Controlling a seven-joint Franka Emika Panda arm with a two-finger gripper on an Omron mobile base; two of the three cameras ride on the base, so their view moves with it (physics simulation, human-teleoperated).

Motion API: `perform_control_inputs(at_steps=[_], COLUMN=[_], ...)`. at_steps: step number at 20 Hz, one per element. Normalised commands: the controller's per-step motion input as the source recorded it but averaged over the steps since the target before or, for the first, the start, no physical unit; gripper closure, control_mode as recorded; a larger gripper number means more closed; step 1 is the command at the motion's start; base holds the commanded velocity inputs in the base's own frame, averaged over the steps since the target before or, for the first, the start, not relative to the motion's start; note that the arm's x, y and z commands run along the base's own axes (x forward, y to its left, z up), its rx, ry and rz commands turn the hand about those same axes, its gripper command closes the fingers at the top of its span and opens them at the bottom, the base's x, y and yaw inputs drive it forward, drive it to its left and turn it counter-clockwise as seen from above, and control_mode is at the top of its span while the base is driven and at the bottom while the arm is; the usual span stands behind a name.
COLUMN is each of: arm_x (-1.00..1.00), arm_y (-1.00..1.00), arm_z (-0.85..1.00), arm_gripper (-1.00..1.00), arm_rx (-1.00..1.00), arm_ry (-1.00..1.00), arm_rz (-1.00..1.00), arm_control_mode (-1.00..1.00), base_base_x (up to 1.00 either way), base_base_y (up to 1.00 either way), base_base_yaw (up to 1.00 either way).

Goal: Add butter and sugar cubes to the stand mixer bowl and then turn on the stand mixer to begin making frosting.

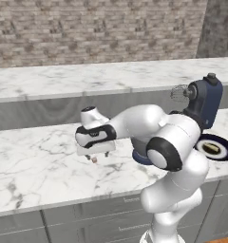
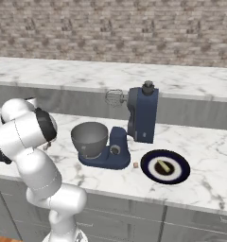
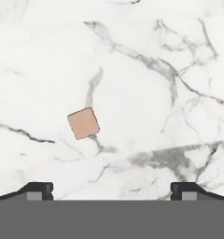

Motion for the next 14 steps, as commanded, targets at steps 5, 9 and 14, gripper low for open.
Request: perform_control_inputs(at_steps=[5, 9, 14], arm_x=[0.29, 0.26, 0.22], arm_y=[0.14, 0.03, 0.00], arm_z=[-0.23, -0.22, -0.22], arm_gripper=[-1.00, -1.00, -1.00], arm_rx=[0.00, 0.00, 0.00], arm_ry=[0.03, 0.00, 0.00], arm_rz=[0.00, 0.00, 0.00], arm_control_mode=[-1.00, -1.00, -1.00], base_base_x=[0.00, 0.00, 0.00], base_base_y=[0.00, 0.00, 0.00], base_base_yaw=[0.00, 0.00, 0.00])
